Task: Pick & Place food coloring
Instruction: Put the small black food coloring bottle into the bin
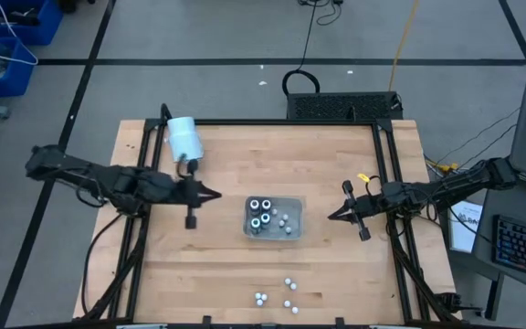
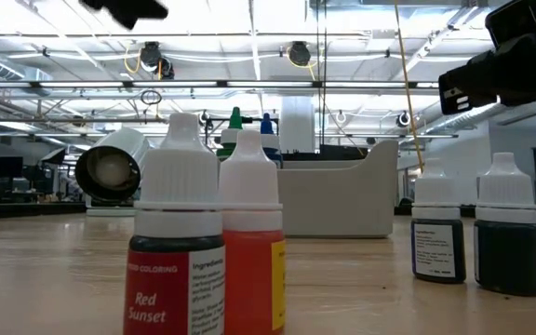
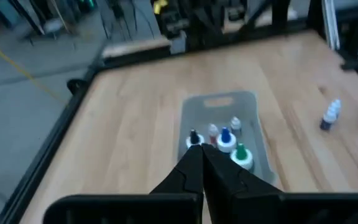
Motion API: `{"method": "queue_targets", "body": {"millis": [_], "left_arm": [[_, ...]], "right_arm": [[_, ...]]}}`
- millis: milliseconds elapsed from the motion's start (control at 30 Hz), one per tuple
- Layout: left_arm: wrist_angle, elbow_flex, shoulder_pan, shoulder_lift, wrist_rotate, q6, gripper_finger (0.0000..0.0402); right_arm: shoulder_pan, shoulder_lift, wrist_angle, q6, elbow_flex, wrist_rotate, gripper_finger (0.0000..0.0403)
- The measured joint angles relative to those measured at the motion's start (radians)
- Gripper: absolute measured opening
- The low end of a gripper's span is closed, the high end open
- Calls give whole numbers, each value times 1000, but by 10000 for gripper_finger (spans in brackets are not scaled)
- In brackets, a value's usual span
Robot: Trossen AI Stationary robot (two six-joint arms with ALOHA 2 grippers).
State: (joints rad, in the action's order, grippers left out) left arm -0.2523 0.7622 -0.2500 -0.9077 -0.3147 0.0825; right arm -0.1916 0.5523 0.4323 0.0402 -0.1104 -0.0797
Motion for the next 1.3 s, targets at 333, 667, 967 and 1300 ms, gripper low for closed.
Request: {"method": "queue_targets", "body": {"millis": [333, 667, 967, 1300], "left_arm": [[505, -445, 116, 253, 34, 41, 5], [580, -594, 320, 354, 357, -26, 3], [585, -598, 359, 412, 526, -3, 2], [295, -597, 415, 678, 529, 13, 1]], "right_arm": [[0, 5, 24, 9, 0, 6, 0], [0, 28, 75, 29, 0, 7, 0], [0, 45, 85, 11, 0, 8, 0], [0, 73, 86, 0, 0, 8, 0]]}}
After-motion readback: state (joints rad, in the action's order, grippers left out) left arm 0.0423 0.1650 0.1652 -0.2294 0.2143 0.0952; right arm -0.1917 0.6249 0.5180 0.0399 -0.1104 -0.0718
